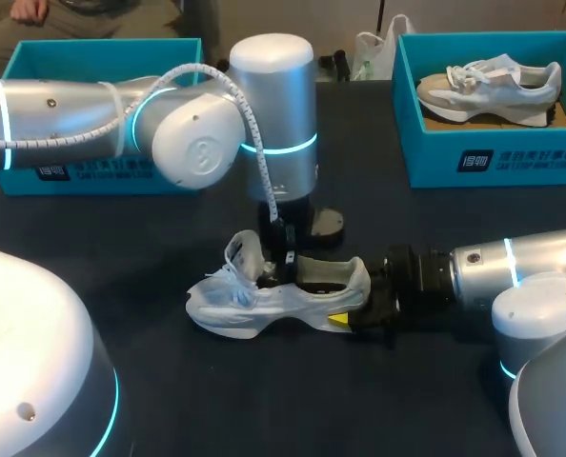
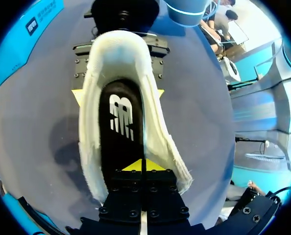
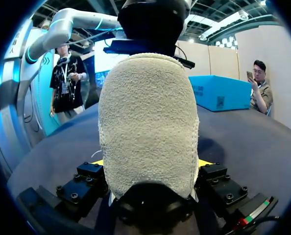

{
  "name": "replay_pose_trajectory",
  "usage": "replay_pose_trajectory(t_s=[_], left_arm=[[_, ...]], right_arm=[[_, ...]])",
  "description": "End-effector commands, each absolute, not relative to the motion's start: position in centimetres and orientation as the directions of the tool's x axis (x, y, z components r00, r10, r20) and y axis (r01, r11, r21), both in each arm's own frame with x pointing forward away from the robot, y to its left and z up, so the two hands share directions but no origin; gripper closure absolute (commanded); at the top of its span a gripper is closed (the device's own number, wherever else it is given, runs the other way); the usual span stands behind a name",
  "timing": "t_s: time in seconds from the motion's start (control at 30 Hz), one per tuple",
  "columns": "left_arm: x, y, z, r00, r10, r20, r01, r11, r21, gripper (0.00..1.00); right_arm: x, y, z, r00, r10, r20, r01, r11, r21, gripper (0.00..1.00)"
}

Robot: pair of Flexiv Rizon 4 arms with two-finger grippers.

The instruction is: Take the shoe out of the shoebox, open the shoe tongue, remove and reinsert the insole, then place the shoe into the shoebox

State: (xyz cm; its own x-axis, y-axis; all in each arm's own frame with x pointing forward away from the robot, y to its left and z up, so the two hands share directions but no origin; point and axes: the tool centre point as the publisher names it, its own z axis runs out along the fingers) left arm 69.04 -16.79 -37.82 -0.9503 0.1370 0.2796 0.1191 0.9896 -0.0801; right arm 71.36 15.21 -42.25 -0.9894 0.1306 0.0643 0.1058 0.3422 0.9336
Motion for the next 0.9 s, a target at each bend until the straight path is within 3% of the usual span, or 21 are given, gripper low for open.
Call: replay_pose_trajectory(t_s=[0.03, 0.23, 0.3, 0.37, 0.5, 0.6, 0.9], left_arm=[[67.9, -16.0, -38.0, -0.957, 0.141, 0.255, 0.121, 0.988, -0.092, 1.0], [67.8, -15.9, -38.4, -0.965, 0.141, 0.223, 0.121, 0.987, -0.103, 1.0], [68.0, -16.0, -38.6, -0.969, 0.137, 0.205, 0.119, 0.988, -0.101, 0.8], [68.1, -16.1, -38.8, -0.972, 0.137, 0.192, 0.119, 0.988, -0.1, 0.69], [68.3, -16.4, -39.4, -0.976, 0.143, 0.162, 0.129, 0.987, -0.093, 0.55], [68.3, -16.7, -39.8, -0.981, 0.153, 0.119, 0.144, 0.986, -0.085, 0.52], [69.5, -17.3, -41.1, -0.989, 0.15, 0.005, 0.149, 0.987, -0.063, 0.55]], right_arm=[[71.4, 15.3, -42.2, -0.989, 0.131, 0.065, 0.108, 0.348, 0.931, 1.0], [71.4, 15.3, -42.2, -0.989, 0.131, 0.065, 0.108, 0.348, 0.931, 1.0], [71.4, 15.3, -42.2, -0.989, 0.131, 0.065, 0.108, 0.348, 0.931, 1.0], [71.4, 15.3, -42.2, -0.989, 0.131, 0.065, 0.108, 0.348, 0.931, 1.0], [71.4, 15.3, -42.2, -0.989, 0.131, 0.065, 0.108, 0.348, 0.931, 1.0], [71.4, 15.3, -42.2, -0.989, 0.131, 0.065, 0.108, 0.348, 0.931, 1.0], [71.4, 15.3, -42.2, -0.989, 0.131, 0.065, 0.108, 0.348, 0.931, 1.0]])
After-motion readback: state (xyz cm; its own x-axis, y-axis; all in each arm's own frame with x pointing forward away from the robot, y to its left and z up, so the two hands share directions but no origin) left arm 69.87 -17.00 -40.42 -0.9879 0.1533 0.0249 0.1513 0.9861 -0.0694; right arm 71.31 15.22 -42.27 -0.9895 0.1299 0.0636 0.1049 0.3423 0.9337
